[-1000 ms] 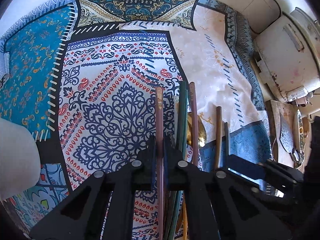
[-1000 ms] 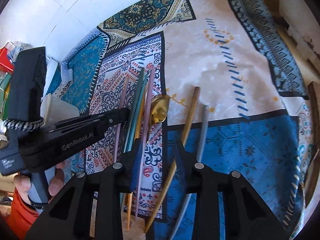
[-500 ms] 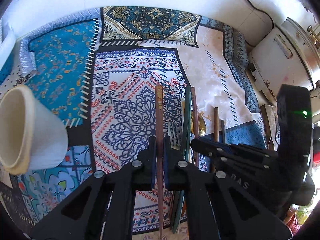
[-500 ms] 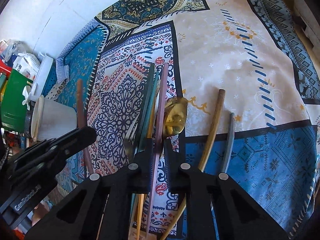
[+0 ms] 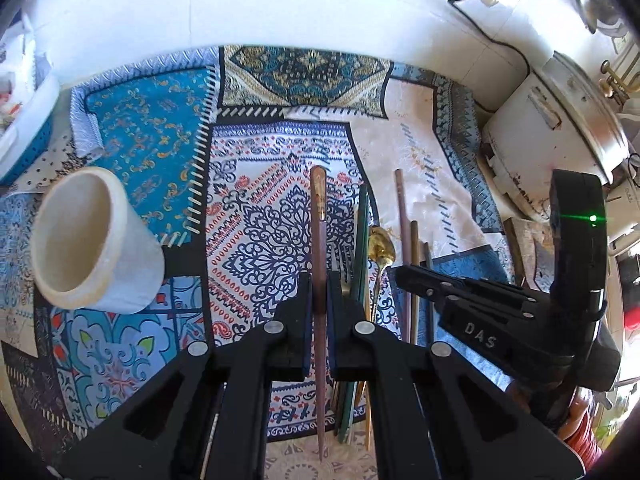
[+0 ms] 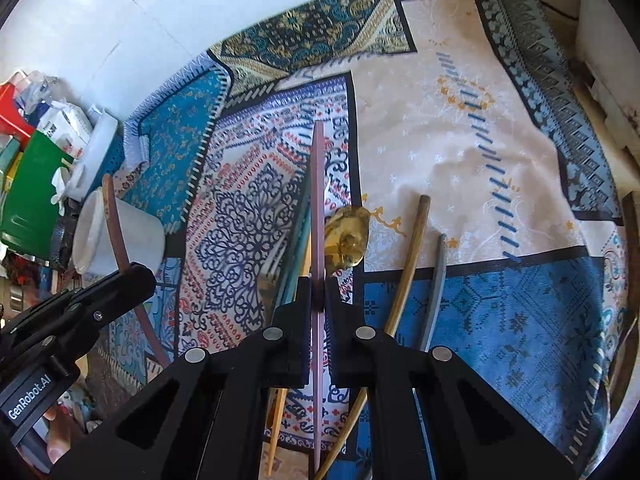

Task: Organize utensils

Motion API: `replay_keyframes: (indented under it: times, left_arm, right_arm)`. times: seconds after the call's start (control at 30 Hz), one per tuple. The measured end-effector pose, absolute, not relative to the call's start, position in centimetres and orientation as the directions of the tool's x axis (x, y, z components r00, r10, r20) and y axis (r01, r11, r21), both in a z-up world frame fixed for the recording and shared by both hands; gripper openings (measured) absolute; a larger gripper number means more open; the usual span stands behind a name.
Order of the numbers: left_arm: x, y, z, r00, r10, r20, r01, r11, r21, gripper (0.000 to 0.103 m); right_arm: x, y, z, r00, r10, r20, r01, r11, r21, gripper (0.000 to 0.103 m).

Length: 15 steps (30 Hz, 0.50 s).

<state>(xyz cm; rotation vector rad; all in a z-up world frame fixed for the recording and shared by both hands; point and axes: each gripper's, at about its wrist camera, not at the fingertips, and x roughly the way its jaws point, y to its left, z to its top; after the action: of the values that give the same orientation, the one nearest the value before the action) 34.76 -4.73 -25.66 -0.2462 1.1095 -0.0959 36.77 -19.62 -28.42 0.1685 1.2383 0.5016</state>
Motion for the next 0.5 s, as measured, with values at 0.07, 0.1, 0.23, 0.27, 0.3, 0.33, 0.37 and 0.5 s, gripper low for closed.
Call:
replay_keyframes:
  times: [0.07,0.1,0.23,0.27,0.3,0.33,0.37,0.5]
  left_arm:
    - [34.3,-4.6,-24.7,0.467,-0.193,-0.863,-0.048,0.969,-0.243,0.004]
    - [34.0,-4.6,-24.2,0.478,-0.188,-0.858,-0.05,0.969,-0.241,0.005]
    - [32.9,-4.2,-22.0,0.532,-0.172,-0.829,-0.061,0.969,-0.24,0.004]
    - [32.6,-4.1,-21.4,0.545,-0.166,-0.822,-0.065,0.969,-0.239,0.004]
    - [32.3,-4.0,-20.8,0.558,-0.159,-0.814,-0.069,0.969,-0.237,0.004]
    - [32.0,-3.9,-20.2,0.573,-0.153,-0.805,-0.073,0.969,-0.236,0.004]
    - [31.7,-3.7,-19.6,0.585,-0.149,-0.797,-0.075,0.969,-0.237,0.004]
    - [30.6,-2.9,-17.0,0.642,-0.13,-0.755,-0.08,0.969,-0.235,0.004]
  right_arm:
    - [36.5,-19.9,-27.3,0.257,0.459,-0.85,-0.282,0.877,0.389,0.006]
    - [36.3,-20.0,-26.8,0.269,0.463,-0.844,-0.288,0.875,0.388,0.006]
    - [35.8,-20.1,-24.5,0.317,0.471,-0.824,-0.316,0.871,0.376,0.006]
    - [35.6,-20.1,-23.9,0.329,0.476,-0.816,-0.324,0.868,0.376,0.006]
    - [35.5,-20.1,-23.3,0.336,0.486,-0.807,-0.333,0.863,0.381,0.006]
    - [35.3,-20.1,-22.8,0.345,0.492,-0.8,-0.339,0.859,0.382,0.006]
    - [35.1,-20.0,-22.1,0.357,0.496,-0.792,-0.347,0.857,0.381,0.006]
    - [34.5,-19.6,-20.0,0.389,0.52,-0.761,-0.378,0.843,0.383,0.006]
